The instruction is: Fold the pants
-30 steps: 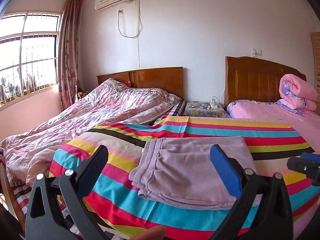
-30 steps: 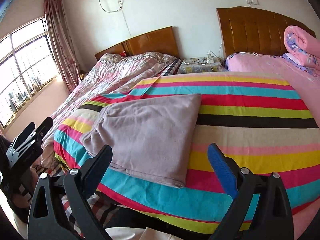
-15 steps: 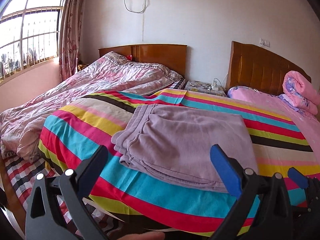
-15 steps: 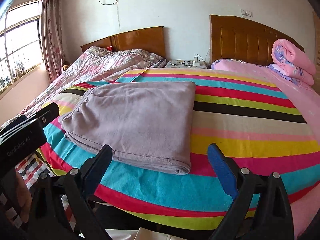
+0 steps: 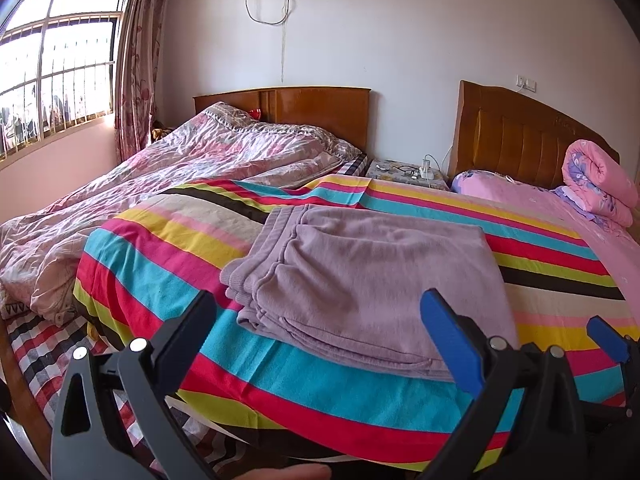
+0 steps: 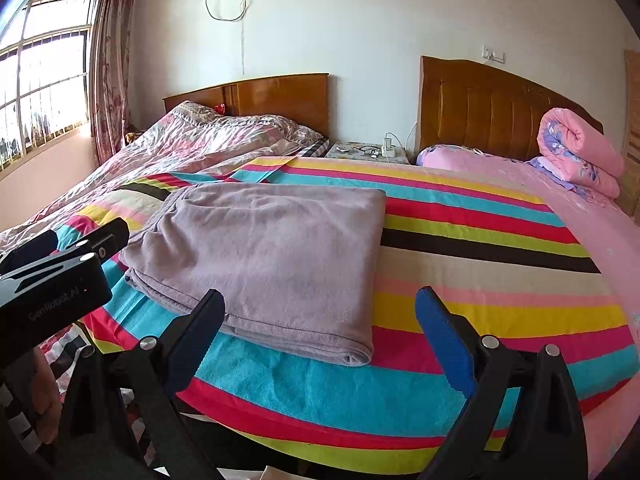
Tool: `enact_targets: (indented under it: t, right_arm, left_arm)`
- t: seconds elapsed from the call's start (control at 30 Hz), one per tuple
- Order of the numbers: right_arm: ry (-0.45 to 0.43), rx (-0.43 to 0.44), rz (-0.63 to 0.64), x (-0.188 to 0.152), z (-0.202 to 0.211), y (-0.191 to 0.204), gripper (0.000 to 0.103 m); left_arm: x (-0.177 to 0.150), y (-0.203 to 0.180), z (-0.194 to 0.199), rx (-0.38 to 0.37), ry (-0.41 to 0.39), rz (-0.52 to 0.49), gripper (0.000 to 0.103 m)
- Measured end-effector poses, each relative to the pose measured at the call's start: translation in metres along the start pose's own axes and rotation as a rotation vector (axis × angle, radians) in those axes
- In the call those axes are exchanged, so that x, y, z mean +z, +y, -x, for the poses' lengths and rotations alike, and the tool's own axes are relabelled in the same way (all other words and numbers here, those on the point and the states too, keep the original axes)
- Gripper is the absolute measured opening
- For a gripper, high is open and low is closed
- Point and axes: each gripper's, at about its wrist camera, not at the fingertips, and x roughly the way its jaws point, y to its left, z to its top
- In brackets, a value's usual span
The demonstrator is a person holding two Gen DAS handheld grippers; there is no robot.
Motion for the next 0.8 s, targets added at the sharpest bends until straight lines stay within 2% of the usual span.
enact_targets:
  t: [0.8]
  right_arm:
    - [0.006, -0.001, 0.0, -0.0006, -0.0002, -0.002, 0.092]
  left_arm:
    - [0.0003, -0.0019, -0.0016, -0.009, 0.003, -0.006, 0.102]
